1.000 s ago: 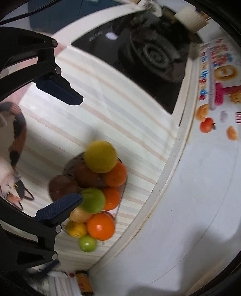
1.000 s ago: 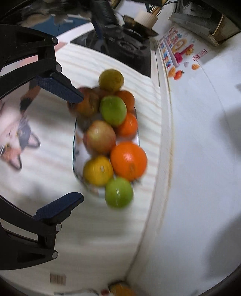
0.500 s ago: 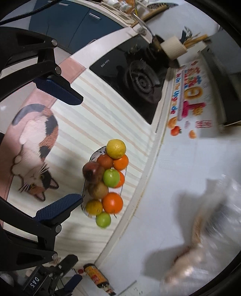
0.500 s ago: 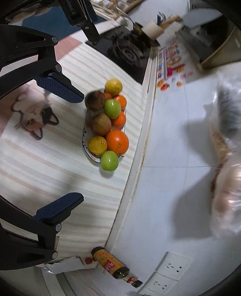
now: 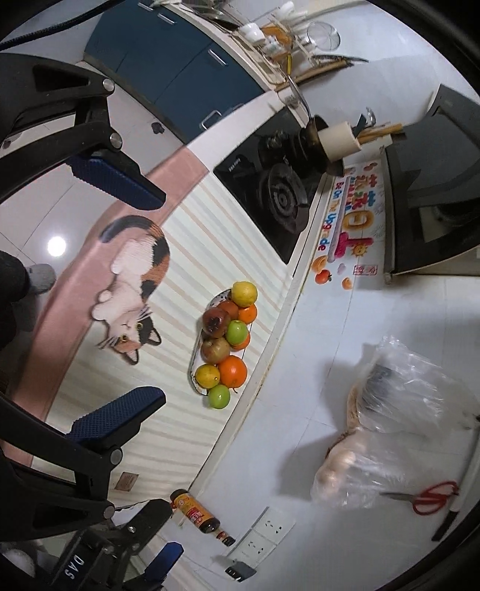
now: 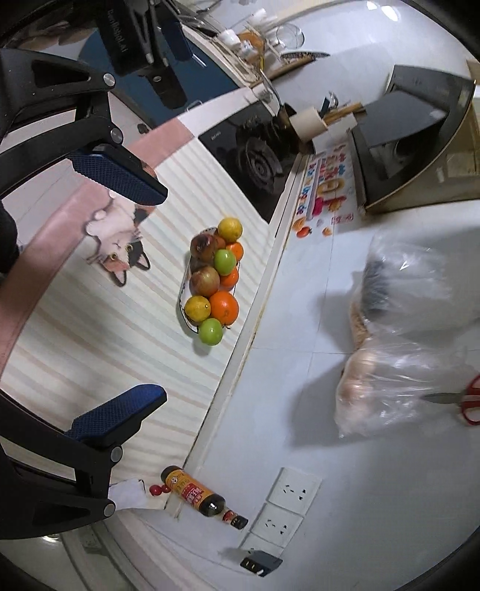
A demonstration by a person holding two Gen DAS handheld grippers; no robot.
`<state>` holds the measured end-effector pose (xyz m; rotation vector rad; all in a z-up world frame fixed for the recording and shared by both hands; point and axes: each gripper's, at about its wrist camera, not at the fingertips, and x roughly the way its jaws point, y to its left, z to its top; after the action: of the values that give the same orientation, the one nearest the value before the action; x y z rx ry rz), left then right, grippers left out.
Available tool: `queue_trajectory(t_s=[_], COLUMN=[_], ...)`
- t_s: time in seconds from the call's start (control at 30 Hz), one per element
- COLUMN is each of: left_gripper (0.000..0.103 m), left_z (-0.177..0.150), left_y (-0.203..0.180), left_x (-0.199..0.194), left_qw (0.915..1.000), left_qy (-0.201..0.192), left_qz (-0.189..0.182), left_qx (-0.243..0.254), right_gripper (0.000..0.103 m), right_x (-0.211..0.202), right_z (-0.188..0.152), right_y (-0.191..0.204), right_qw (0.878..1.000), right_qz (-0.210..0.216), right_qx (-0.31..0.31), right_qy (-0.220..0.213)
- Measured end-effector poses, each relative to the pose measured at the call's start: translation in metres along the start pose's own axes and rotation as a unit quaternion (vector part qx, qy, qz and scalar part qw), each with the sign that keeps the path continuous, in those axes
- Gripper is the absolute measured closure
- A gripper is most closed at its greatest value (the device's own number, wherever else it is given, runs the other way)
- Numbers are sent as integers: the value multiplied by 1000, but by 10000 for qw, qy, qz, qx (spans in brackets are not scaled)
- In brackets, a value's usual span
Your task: Organize fruits
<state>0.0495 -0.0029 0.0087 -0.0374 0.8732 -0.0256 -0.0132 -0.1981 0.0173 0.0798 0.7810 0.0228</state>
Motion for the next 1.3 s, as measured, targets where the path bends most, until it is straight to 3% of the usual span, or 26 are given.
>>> queue_trajectory(t_s=[0.27,0.6,0.83,0.9,1.3], left_gripper=[5,5,5,0,0], left_z=[-28,-32,-17,-9,32], left_y=[9,9,7,7,0], left_x=[-53,-65,-41,-29,54], left_qw=[9995,9994,9998,9998,9977], left_qy=[-299,-322,-178,-107,522], left_qz=[92,69,103,138,331], left_qx=[-20,98,80,114,290], right_gripper=[3,3,3,3,3], right_x=[-55,-78,-40,-20,71], right_z=[-18,-20,-7,0,38], right_y=[14,22,15,12,1], right_qw=[9997,9995,9997,9995,9972], right_qz=[137,249,217,214,34], right_qx=[-71,-12,11,14,17], right_qy=[-172,-190,103,252,741])
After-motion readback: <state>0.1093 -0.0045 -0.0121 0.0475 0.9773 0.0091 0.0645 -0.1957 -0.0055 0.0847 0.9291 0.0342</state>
